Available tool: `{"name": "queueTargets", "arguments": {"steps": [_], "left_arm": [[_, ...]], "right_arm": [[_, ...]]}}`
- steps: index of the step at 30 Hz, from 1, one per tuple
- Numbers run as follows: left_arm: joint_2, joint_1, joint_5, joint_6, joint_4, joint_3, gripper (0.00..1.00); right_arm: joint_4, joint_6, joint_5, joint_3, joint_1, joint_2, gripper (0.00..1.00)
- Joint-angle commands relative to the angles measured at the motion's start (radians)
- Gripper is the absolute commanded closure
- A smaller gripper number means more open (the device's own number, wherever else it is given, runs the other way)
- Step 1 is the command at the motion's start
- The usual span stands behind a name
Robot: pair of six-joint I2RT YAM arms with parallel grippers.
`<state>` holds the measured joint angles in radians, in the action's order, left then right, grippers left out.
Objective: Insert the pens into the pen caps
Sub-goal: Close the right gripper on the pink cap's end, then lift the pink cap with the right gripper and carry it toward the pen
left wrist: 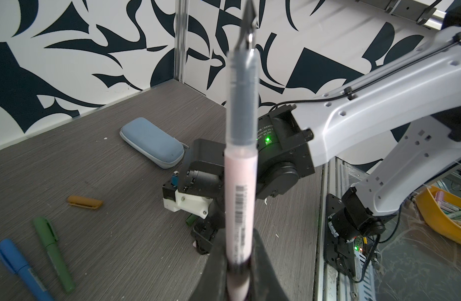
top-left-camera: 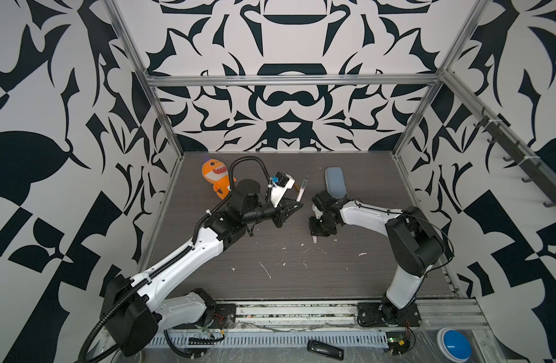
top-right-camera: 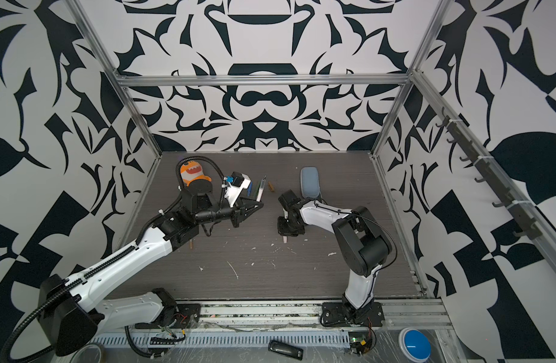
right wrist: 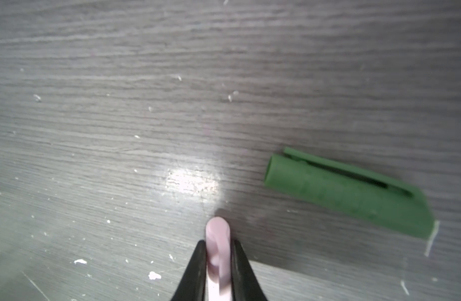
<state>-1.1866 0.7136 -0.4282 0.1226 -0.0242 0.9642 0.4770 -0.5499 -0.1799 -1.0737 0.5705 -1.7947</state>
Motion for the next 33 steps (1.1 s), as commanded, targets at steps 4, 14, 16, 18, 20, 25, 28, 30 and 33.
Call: {"name": "queueTargets", "arguments": {"steps": [4,14,16,18,20,25,28,30,33], "left_arm": [[-0.001,0.003,-0.011,-0.014,0.001,0.025,1.0],[0.007,0.004,-0.006,-0.015,-0.023,0.009,1.0],[0.013,0.005,-0.003,-0.014,-0.036,0.0,1.0],[0.021,0.006,-0.003,-0.011,-0.051,-0.008,1.0],[0.029,0.008,-0.004,-0.006,-0.072,-0.021,1.0],[0.046,0.013,-0.009,0.003,-0.115,-0.045,1.0],[0.05,0.014,-0.01,0.005,-0.117,-0.045,1.0],[0.049,0.014,-0.01,0.004,-0.118,-0.045,1.0],[0.046,0.015,-0.015,0.008,-0.12,-0.045,1.0]], "right_arm": [[0.021,-0.005,0.03,0.001,0.0,0.007,0.85],[-0.087,-0.044,0.05,0.045,0.019,0.293,0.89],[-0.132,-0.055,0.06,0.072,0.023,0.373,0.9],[-0.168,-0.058,0.07,0.089,0.027,0.454,0.91],[-0.196,-0.055,0.087,0.095,0.038,0.533,0.91],[-0.298,-0.033,0.173,0.088,0.081,0.701,0.92],[-0.361,-0.035,0.205,0.069,0.09,0.768,0.93],[-0.389,-0.033,0.213,0.045,0.092,0.79,0.94],[-0.427,-0.03,0.208,-0.003,0.097,0.795,0.95]]}}
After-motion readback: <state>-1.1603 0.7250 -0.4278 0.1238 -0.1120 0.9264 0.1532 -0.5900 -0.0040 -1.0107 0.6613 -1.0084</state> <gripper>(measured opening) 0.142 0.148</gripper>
